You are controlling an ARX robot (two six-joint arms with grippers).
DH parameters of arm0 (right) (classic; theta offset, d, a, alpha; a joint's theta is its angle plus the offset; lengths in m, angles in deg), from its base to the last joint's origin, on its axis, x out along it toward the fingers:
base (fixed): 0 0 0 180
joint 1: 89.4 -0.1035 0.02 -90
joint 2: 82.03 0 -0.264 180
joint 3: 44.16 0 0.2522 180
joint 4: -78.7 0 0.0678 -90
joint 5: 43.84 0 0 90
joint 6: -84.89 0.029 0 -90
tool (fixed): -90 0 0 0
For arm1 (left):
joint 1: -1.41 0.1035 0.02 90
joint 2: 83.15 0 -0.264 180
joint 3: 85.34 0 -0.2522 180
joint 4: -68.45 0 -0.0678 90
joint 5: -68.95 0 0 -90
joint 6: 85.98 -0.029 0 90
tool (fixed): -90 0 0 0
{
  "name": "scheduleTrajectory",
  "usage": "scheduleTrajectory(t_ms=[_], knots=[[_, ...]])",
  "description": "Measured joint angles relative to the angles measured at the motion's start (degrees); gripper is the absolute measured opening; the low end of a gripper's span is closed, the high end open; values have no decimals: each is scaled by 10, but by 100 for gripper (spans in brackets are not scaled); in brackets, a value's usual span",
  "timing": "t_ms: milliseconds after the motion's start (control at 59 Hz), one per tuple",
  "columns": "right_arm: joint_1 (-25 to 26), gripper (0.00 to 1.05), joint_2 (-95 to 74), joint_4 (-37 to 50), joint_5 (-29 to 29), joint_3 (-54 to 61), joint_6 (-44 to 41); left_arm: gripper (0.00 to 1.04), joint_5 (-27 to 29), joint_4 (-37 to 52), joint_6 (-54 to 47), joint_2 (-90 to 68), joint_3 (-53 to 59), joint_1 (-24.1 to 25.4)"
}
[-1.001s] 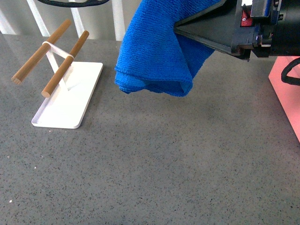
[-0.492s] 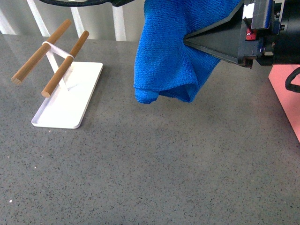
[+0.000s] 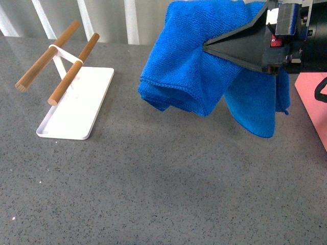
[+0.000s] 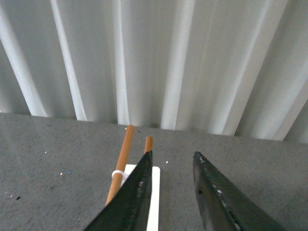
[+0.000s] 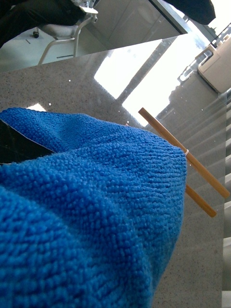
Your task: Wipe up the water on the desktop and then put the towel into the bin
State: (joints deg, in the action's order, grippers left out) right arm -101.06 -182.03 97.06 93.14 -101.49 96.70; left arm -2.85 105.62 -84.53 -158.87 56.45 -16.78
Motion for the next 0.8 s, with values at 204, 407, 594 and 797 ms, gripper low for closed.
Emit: scheduleTrajectory(t_ms=[204, 407, 594, 797], knots=[[12, 4, 10, -17, -2, 0, -12, 4, -66, -2, -9, 111, 109, 61], [13, 4, 18, -32, -2, 0, -29, 4, -99, -31, -10, 189, 160, 96], [17, 4, 23, -48, -6, 0, -41, 4, -120, -69, -10, 257, 190, 118], [20, 4, 30, -58, -7, 2, -48, 4, -178, -78, -10, 309, 227, 168]])
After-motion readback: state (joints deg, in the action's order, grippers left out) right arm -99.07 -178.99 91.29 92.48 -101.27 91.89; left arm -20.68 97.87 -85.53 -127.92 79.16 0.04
